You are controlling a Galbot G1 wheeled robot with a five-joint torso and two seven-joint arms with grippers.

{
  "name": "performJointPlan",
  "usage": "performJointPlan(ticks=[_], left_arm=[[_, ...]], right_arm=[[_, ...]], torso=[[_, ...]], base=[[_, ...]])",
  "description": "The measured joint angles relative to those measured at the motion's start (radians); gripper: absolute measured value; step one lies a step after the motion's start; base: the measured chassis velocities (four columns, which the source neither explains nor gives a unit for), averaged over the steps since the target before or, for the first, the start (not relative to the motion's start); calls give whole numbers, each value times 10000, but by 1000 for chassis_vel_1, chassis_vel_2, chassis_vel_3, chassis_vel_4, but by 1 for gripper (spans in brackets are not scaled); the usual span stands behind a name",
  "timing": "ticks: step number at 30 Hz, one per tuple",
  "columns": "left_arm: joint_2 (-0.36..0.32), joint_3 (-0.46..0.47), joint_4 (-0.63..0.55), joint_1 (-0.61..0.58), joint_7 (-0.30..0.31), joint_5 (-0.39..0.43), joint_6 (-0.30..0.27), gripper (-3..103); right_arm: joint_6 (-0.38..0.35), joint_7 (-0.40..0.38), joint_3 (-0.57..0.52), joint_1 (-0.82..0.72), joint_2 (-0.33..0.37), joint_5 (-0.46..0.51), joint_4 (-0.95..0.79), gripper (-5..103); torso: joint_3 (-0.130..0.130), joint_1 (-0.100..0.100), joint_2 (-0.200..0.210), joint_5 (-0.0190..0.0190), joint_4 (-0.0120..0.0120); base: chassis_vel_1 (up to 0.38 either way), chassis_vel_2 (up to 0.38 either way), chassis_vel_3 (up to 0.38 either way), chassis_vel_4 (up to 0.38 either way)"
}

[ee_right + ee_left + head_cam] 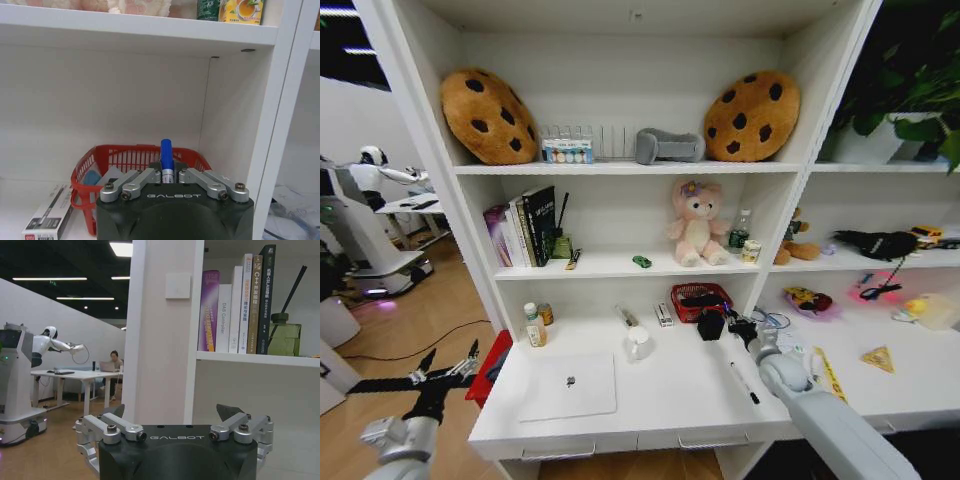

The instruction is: Organize the objects on the table.

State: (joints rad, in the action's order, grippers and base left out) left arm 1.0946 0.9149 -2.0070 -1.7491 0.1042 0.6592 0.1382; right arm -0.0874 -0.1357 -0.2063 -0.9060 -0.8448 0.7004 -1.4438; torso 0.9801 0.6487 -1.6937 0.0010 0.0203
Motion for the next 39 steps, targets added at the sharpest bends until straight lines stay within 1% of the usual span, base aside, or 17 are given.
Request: performJointPlan(ticks=[2, 4, 5, 6, 7, 8, 10, 11, 13, 19, 32, 38, 39], left_arm=[[0, 3, 0, -3, -1, 0, 0, 100], [-16, 41, 23, -6, -1, -3, -2, 100], [-16, 41, 23, -6, -1, -3, -2, 100], [-76, 70, 46, 2, -2, -8, -3, 100], [-191, 129, 49, 10, -2, 5, -4, 100], [-191, 129, 49, 10, -2, 5, -4, 100], [-242, 198, 31, 17, 11, 74, -40, 100], [-242, 198, 31, 17, 11, 74, -40, 100], [-227, 221, 0, -24, 24, 89, -58, 100], [-174, 263, 39, -105, 26, 91, -60, 100], [-148, 241, 171, 21, 28, 140, -51, 100], [-157, 274, 209, -51, 19, 203, -16, 100], [-167, 282, 210, -85, 2, 213, -1, 100]], right_arm=[[0, 2, 29, 50, -7, 11, 34, 11], [0, 43, 506, 985, -127, 204, 581, 11], [0, 43, 506, 985, -127, 204, 581, 11], [12, 92, 809, 1430, -178, 253, 896, 11], [61, 153, 1237, 2019, -315, 256, 1393, 11], [61, 153, 1237, 2019, -315, 256, 1393, 11], [122, 217, 1671, 2590, -508, 221, 1989, 11], [122, 217, 1671, 2590, -508, 221, 1989, 11], [232, 278, 2063, 2987, -656, 175, 2562, 11], [401, 375, 2536, 3405, -848, 107, 3281, 11], [609, 456, 2813, 3650, -1137, 52, 3893, 11], [626, 433, 2832, 3673, -1230, 12, 3905, 11], [611, 410, 2843, 3673, -1239, 6, 3862, 8]], torso=[[0, 0, 0, 0, 0], [0, 0, 0, -3, 0], [0, 0, 0, -3, 0], [-1, 0, 0, -6, -1], [0, 1, 0, 0, -1], [0, 1, 0, 0, -1], [0, 0, 0, -3, -2], [0, 0, 0, -3, -2], [0, 1, 0, 0, -1], [0, 0, 1, -1, 0], [0, 0, 0, -1, 1], [0, 1, 0, -1, 1], [0, 1, -1, -2, 0]], base=[[0, 0, 0, 0], [0, 0, 0, 0], [0, 0, 0, 0], [0, 0, 0, 0], [0, 0, 0, 0], [0, 0, 0, 0], [0, 0, 0, 0], [0, 0, 0, 0], [0, 0, 0, 0], [0, 0, 0, 0], [0, 0, 0, 0], [0, 0, 0, 0], [0, 0, 0, 0]])
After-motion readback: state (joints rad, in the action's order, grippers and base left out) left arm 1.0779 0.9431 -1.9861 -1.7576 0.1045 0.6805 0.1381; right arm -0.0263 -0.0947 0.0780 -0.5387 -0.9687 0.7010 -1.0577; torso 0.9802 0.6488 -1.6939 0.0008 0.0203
